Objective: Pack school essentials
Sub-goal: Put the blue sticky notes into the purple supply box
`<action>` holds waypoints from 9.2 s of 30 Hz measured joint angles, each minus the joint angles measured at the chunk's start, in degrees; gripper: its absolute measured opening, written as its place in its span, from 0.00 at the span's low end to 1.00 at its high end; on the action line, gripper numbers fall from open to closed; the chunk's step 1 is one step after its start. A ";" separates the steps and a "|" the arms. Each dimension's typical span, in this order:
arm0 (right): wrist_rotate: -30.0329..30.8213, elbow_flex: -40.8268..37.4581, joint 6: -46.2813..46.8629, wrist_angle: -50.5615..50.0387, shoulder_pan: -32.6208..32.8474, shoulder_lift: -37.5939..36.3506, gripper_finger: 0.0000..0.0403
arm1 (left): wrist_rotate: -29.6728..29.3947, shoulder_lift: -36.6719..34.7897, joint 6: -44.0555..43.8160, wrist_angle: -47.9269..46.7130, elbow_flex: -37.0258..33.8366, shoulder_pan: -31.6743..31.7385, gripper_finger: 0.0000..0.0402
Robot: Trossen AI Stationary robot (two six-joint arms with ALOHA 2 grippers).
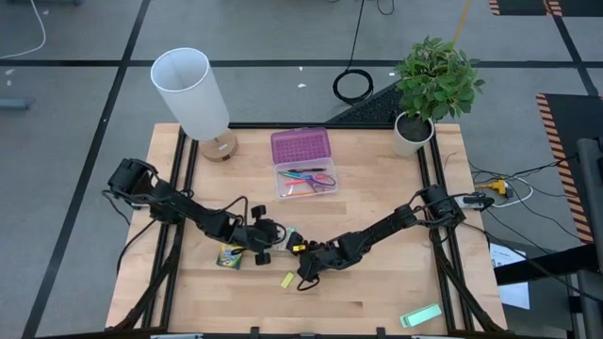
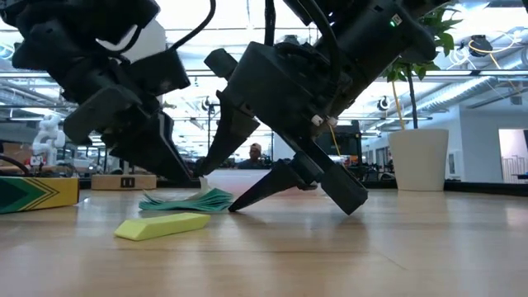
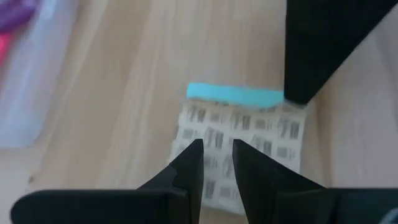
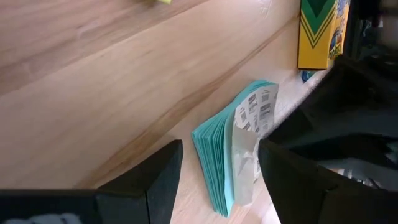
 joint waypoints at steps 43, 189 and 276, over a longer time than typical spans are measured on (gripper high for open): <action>0.53 -0.13 2.46 -6.92 0.61 -2.47 0.52 | 1.91 6.81 3.74 6.22 0.04 0.07 0.22; -12.01 -0.09 9.74 -4.39 -1.38 -3.04 0.02 | -4.37 0.89 3.89 7.70 0.15 -2.91 0.09; -14.85 -0.07 28.87 -11.35 -1.77 -8.84 0.00 | -17.54 2.40 16.48 18.96 0.11 -15.07 0.62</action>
